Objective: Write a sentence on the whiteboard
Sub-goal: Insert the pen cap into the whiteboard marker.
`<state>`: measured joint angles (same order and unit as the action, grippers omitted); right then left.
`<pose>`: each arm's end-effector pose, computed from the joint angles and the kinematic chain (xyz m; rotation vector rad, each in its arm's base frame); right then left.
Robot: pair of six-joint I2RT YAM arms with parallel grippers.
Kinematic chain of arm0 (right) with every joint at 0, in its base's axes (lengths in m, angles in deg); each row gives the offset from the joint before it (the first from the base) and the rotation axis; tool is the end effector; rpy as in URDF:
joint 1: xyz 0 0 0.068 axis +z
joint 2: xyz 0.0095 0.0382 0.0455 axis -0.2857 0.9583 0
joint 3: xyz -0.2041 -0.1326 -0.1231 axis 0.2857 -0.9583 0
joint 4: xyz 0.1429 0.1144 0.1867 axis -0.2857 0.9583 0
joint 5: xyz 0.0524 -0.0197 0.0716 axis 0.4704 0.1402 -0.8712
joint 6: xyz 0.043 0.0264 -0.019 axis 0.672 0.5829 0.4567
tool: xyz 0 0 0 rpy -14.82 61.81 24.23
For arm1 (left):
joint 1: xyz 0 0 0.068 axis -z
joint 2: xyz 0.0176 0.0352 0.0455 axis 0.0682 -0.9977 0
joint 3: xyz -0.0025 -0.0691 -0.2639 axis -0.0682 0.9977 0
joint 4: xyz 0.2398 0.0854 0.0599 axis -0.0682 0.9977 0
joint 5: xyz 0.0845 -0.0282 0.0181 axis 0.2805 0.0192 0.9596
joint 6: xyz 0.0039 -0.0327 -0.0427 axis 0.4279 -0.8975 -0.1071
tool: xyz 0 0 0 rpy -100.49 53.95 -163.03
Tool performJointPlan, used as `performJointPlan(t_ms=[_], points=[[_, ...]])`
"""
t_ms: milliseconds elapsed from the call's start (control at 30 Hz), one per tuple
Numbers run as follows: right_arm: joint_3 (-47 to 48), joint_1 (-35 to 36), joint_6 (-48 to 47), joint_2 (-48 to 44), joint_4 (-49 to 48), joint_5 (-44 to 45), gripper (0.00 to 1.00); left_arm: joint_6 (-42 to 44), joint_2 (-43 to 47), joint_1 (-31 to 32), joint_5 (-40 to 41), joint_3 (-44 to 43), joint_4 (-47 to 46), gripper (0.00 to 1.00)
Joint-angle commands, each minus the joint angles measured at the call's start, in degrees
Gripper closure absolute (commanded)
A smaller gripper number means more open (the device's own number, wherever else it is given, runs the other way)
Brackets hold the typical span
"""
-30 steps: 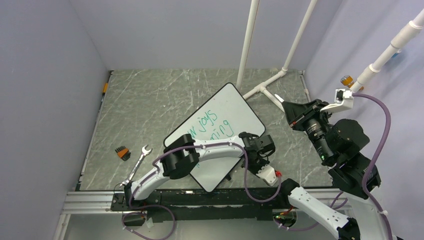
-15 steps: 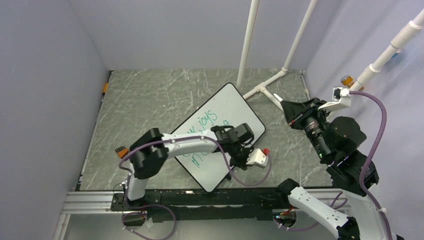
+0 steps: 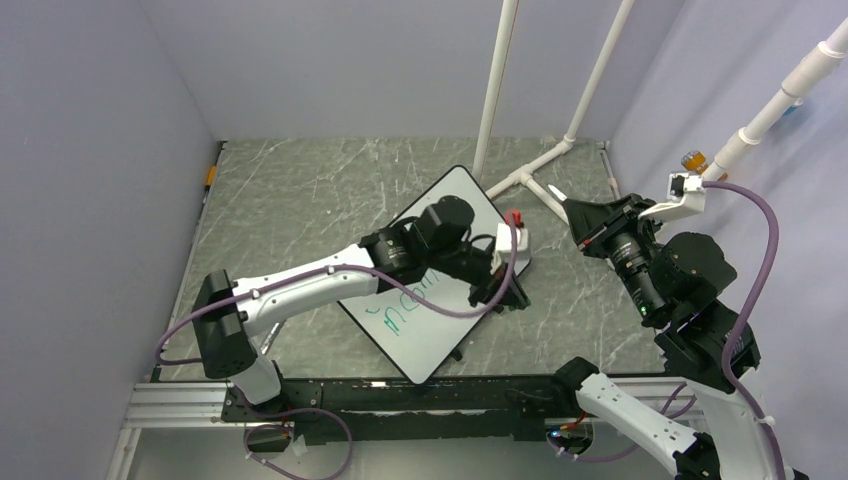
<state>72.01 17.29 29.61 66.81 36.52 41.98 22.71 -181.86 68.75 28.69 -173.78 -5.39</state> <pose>0.0685 0.0311 0.4774 0.2759 1.6145 0.6229 0.1427 -0.3560 0.3688 1.5338 1.3958 -1.3516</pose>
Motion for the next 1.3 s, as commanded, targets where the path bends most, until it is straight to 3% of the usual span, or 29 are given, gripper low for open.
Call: performJointPlan(t_ms=[0,233,667,800,1067,1267], points=[[0.6,0.2,0.1,0.7,-2.9,-1.4,1.00,-17.4,3.3,-3.7,-5.2,-1.5,-4.1,1.00],[-1.9,0.2,0.9,1.2,-5.9,-4.1,1.00,-30.6,9.7,-9.0,-4.5,3.4,-10.4,1.00],[-14.0,0.2,0.3,0.4,-22.2,-15.4,1.00,-59.7,24.0,-24.7,13.3,21.8,-29.6,1.00],[-16.7,0.2,-2.0,1.5,-27.7,-23.1,1.00,-68.2,27.5,-27.4,17.0,27.1,-35.3,1.00],[-21.7,0.2,-3.2,3.2,-37.5,-32.1,1.00,-77.3,34.2,-29.4,27.3,29.3,-27.4,1.00],[-23.1,0.3,-3.9,5.8,-43.6,-37.7,1.00,-87.1,38.5,-29.4,36.6,34.6,-27.0,1.00]])
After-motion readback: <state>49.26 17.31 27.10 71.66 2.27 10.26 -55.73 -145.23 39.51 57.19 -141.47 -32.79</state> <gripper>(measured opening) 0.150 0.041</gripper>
